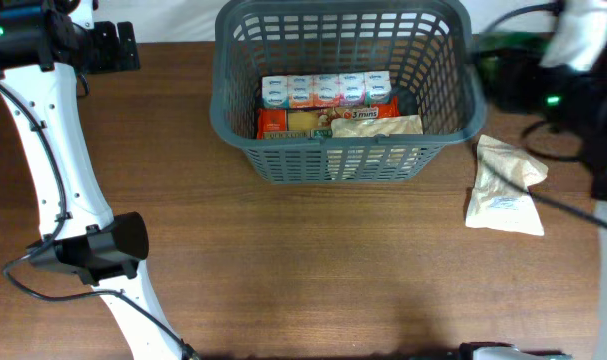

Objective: Pack container
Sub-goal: 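Carry the jar over the basket and release it with the right gripper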

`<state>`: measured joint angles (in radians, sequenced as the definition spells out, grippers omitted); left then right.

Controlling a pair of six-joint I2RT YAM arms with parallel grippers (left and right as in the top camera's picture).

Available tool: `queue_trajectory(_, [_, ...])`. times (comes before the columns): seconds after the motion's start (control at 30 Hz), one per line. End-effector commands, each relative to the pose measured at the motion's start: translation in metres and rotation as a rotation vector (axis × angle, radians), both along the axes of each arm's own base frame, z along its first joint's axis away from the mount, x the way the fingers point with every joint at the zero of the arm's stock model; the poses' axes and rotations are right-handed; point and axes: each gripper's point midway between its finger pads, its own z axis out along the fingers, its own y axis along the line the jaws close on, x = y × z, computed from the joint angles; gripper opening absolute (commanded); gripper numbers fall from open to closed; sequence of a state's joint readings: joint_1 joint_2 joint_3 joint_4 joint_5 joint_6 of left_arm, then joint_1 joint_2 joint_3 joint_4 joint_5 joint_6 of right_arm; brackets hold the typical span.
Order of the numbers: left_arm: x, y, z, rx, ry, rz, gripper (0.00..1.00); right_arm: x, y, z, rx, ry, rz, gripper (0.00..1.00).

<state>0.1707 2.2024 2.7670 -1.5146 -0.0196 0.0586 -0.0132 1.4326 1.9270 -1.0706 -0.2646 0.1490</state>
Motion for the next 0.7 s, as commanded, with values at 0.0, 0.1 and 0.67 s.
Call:
queue_trajectory(0.0, [0.0, 0.004, -0.003, 0.0, 0.007, 0.021, 0.99, 0.011, 0.046, -0.012, -0.089, -0.011, 0.179, 0.04])
queue_trajectory(0.1, [0.0, 0.004, -0.003, 0.0, 0.007, 0.021, 0.99, 0.034, 0.067, -0.033, -0.14, 0.009, 0.223, 0.04])
queue_trajectory(0.67, [0.0, 0.004, -0.003, 0.0, 0.007, 0.021, 0.99, 0.117, 0.079, -0.25, -0.187, 0.481, 0.207, 0.04])
